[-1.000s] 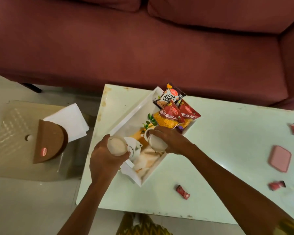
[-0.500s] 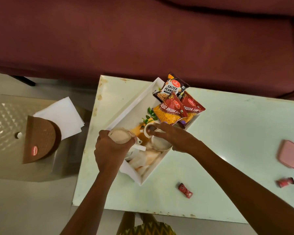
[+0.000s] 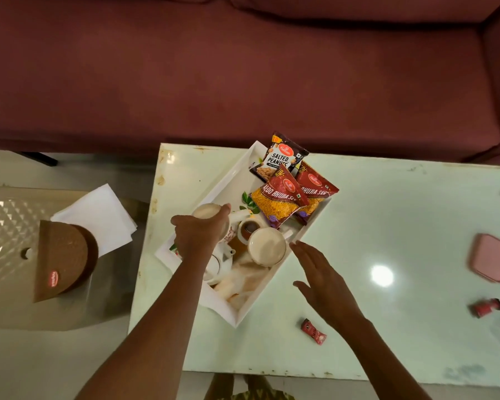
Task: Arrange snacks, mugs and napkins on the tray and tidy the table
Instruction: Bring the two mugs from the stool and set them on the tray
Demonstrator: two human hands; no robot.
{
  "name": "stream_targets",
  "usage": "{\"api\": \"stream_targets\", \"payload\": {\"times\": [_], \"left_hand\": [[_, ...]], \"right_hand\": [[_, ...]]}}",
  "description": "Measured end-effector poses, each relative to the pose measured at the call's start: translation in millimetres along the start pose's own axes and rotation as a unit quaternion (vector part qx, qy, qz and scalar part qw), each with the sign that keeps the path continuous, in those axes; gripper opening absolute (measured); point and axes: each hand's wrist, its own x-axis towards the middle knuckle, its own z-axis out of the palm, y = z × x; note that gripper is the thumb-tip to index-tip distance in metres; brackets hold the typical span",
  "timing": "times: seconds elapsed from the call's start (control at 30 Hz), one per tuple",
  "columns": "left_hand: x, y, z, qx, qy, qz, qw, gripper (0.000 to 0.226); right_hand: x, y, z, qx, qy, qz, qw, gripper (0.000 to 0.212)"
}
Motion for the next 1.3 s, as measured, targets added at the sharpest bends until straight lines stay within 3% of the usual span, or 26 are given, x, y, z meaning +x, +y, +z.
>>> {"api": "stream_targets", "payload": {"times": [0.13,0.47,0.83,1.03,1.13,1.3], "left_hand": [[5.6,11.1,11.1,-0.052,-0.019,-0.043,0.998,0.101],[17.3,11.4,34.8,-0.06,-0.048,-0.09,0.993,0.101],[11.3,20.3,37.9,-0.033,-0.088,-0.045,0.995,0.101],[-8.5,-1.3,9.8,0.126,-0.058,0.069,0.988,0.093],[-20.7,-27.7,-11.6,0.175,-0.049,0.086,0.98,0.095],[-24.7,-68.2,-65.7,0.15,-0.035,0.058,0.986,0.07]], "right_hand": [[-6.5,-0.5,-0.5,0.006,-0.004,0.007,1.0,0.072],[3.7,6.4,-3.0,0.013,0.011,-0.002,1.0,0.064],[16.3,-5.8,-8.8,0.028,0.027,0.0,0.999,0.06],[24.2,-26.5,-16.5,0.021,0.034,-0.016,0.999,0.059],[27.4,-44.9,-21.8,0.025,0.025,-0.029,0.999,0.057],[35.4,-94.3,-22.2,0.02,0.008,-0.074,0.997,0.052]]}}
